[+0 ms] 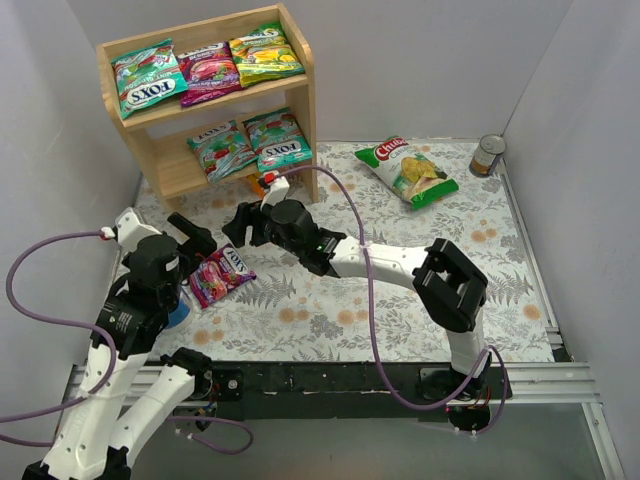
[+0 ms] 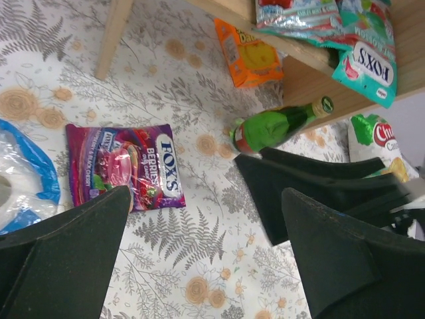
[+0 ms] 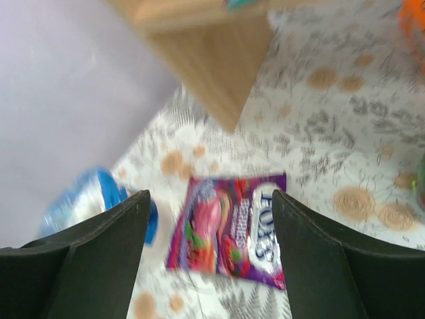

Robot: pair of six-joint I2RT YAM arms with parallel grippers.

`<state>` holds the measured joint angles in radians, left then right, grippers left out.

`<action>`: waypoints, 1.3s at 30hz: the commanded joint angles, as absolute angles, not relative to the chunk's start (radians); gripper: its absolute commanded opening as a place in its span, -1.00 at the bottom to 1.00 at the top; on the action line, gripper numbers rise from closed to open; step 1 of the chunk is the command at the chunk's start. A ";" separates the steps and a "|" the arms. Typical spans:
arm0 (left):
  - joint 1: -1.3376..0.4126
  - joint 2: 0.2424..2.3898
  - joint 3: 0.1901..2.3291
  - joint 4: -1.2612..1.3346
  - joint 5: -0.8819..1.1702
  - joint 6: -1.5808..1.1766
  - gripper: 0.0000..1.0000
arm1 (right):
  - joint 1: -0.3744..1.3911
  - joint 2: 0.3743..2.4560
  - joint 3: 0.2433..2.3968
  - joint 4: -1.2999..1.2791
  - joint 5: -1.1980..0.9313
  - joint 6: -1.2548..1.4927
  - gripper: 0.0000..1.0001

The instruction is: Place and organize the candy bags onto the shelf

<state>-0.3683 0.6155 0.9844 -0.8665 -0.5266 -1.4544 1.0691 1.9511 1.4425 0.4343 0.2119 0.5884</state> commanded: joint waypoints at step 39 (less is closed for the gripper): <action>-0.367 0.666 0.948 -0.859 -0.439 -1.445 0.96 | 0.982 2.410 1.695 0.265 -0.413 0.443 0.45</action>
<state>-0.3683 0.6701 0.8997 -0.8444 -0.4122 -1.4578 0.9844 2.3650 1.6733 0.2798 -0.3237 0.3805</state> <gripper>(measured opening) 0.981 0.762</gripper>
